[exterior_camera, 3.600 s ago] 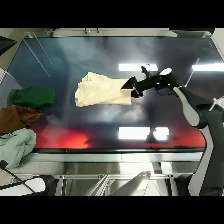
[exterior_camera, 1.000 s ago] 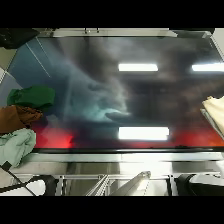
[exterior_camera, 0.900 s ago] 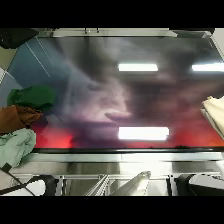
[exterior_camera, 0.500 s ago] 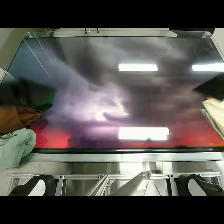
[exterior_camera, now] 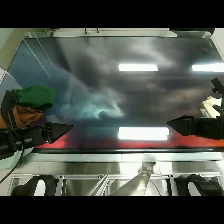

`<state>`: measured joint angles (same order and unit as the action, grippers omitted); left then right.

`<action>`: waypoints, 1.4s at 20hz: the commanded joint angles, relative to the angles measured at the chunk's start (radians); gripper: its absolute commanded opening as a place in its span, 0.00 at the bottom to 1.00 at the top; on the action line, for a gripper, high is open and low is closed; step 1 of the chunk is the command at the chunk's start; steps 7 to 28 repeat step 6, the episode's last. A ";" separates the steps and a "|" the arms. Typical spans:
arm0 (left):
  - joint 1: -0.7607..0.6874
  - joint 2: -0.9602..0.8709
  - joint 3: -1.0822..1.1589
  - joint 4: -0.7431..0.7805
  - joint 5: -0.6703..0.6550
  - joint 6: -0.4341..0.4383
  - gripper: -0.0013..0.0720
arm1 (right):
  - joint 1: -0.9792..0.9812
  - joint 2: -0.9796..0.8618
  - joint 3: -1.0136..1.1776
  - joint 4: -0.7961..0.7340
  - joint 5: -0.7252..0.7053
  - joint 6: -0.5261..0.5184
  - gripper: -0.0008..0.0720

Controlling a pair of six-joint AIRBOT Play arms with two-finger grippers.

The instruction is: Fold the shirts.

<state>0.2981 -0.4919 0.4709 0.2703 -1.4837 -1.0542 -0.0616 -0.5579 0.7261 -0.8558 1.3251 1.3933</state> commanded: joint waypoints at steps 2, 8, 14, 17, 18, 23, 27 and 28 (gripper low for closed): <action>0.000 0.019 -0.016 0.000 0.002 -0.003 0.05 | 0.007 0.003 -0.015 0.019 -0.009 -0.007 0.03; 0.000 0.019 -0.016 -0.001 -0.002 -0.003 0.05 | 0.007 0.003 -0.015 0.019 -0.008 -0.007 0.03; 0.000 0.019 -0.016 -0.001 -0.002 -0.003 0.05 | 0.007 0.003 -0.015 0.019 -0.008 -0.007 0.03; 0.000 0.019 -0.016 -0.001 -0.002 -0.003 0.05 | 0.007 0.003 -0.015 0.019 -0.008 -0.007 0.03; 0.000 0.019 -0.016 -0.001 -0.002 -0.003 0.05 | 0.007 0.003 -0.015 0.019 -0.008 -0.007 0.03; 0.000 0.019 -0.016 -0.001 -0.002 -0.003 0.05 | 0.007 0.003 -0.015 0.019 -0.008 -0.007 0.03; 0.000 0.019 -0.016 -0.001 -0.002 -0.003 0.05 | 0.007 0.003 -0.015 0.019 -0.008 -0.007 0.03; 0.000 0.019 -0.016 -0.001 -0.002 -0.003 0.05 | 0.007 0.003 -0.015 0.019 -0.008 -0.007 0.03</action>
